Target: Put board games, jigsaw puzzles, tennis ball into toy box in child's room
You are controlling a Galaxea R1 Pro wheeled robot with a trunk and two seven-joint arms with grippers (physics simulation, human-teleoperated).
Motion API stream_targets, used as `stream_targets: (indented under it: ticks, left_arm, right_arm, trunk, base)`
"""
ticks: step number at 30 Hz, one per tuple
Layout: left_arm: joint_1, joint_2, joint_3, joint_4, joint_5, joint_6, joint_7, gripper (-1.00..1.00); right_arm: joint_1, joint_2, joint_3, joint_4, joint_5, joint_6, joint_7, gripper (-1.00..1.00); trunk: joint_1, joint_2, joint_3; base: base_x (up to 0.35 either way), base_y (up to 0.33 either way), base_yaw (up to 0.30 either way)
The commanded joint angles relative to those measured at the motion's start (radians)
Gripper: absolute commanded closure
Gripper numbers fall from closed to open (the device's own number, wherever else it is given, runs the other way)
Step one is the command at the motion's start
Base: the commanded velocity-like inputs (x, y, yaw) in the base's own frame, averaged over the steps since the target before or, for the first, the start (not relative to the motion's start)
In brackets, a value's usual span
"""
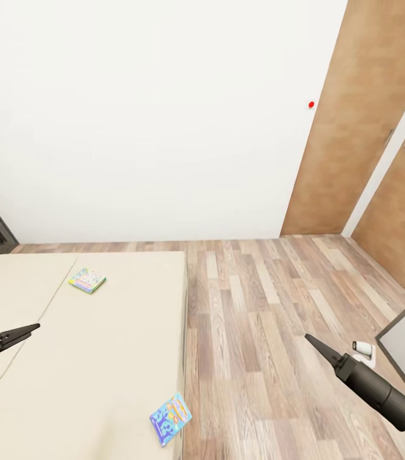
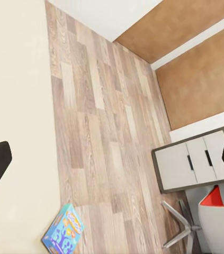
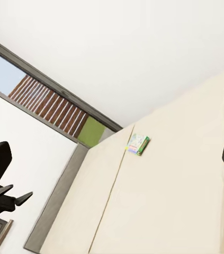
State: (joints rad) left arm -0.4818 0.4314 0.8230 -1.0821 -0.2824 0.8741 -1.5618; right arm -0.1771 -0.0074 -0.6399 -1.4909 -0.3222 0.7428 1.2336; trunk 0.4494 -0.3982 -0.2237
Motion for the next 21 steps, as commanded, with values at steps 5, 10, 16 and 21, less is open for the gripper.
stream_targets:
  ticks: [5, 10, 16, 21]
  left_arm:
    - [-0.001, -0.001, 0.003, -0.001, -0.011, 0.01, -0.009, -1.0]
    - [-0.001, -0.001, 0.003, -0.001, -0.011, 0.011, -0.009, -1.0]
    - [-0.001, -0.001, 0.003, -0.001, -0.011, 0.011, -0.009, -1.0]
    - [-0.001, 0.0, 0.003, -0.001, -0.011, 0.011, -0.009, -1.0]
  right_arm:
    - [0.0, -0.001, -0.002, 0.001, -0.002, 0.006, 0.002, -1.0]
    - [0.0, -0.001, -0.003, 0.0, -0.003, 0.007, 0.002, -1.0]
    - [0.001, -0.001, -0.003, -0.001, -0.003, 0.007, 0.002, -1.0]
    - [0.001, -0.001, -0.004, -0.001, -0.003, 0.007, 0.003, -1.0]
  trunk:
    - [0.001, -0.002, 0.006]
    - [0.001, -0.002, 0.015]
    - [0.001, -0.002, 0.025]
    - [0.001, -0.002, 0.033]
  base:
    - [0.0, 0.0, 0.0]
    - [0.0, 0.0, 0.0]
    - [0.0, 0.0, 0.0]
    - [0.0, 0.0, 0.0]
